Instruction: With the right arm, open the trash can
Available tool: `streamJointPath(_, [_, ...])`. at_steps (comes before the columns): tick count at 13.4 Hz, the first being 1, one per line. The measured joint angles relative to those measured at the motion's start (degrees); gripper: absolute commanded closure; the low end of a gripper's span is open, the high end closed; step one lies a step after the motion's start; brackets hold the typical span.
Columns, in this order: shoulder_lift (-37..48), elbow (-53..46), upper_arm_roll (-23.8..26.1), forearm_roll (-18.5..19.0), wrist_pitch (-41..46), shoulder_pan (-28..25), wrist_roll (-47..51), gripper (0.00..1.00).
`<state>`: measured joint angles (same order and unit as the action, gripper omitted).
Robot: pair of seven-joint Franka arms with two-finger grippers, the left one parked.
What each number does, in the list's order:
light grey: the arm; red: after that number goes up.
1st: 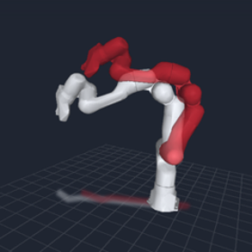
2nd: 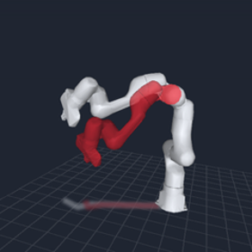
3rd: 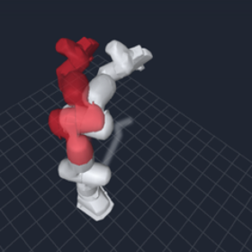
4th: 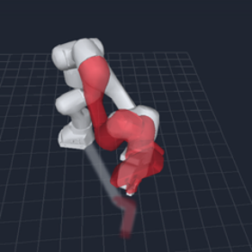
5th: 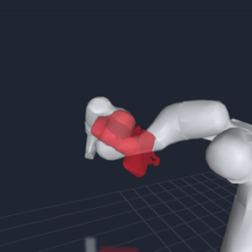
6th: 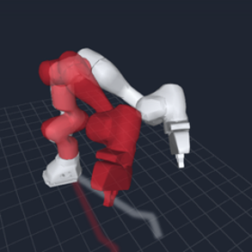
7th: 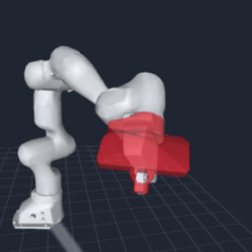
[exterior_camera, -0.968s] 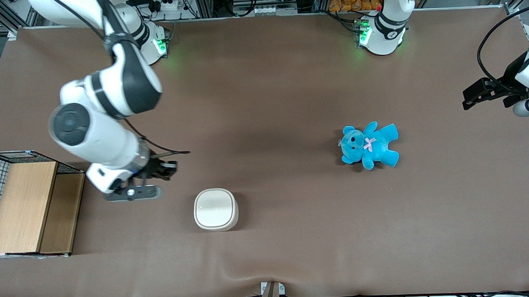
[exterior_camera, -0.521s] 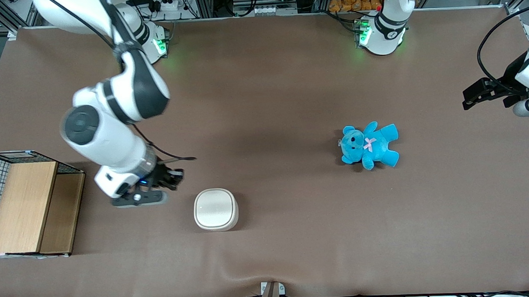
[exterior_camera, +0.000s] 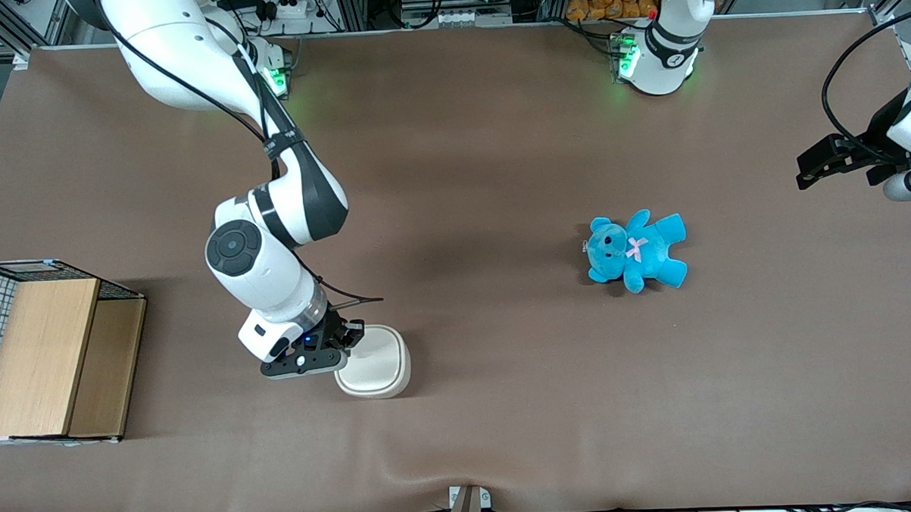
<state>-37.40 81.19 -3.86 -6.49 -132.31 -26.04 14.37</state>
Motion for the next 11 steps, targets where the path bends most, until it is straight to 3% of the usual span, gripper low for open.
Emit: streamJointPath(11, [-2.09, 1.41, 0.03, 0.04, -4.66, -0.79, 0.02, 1.00])
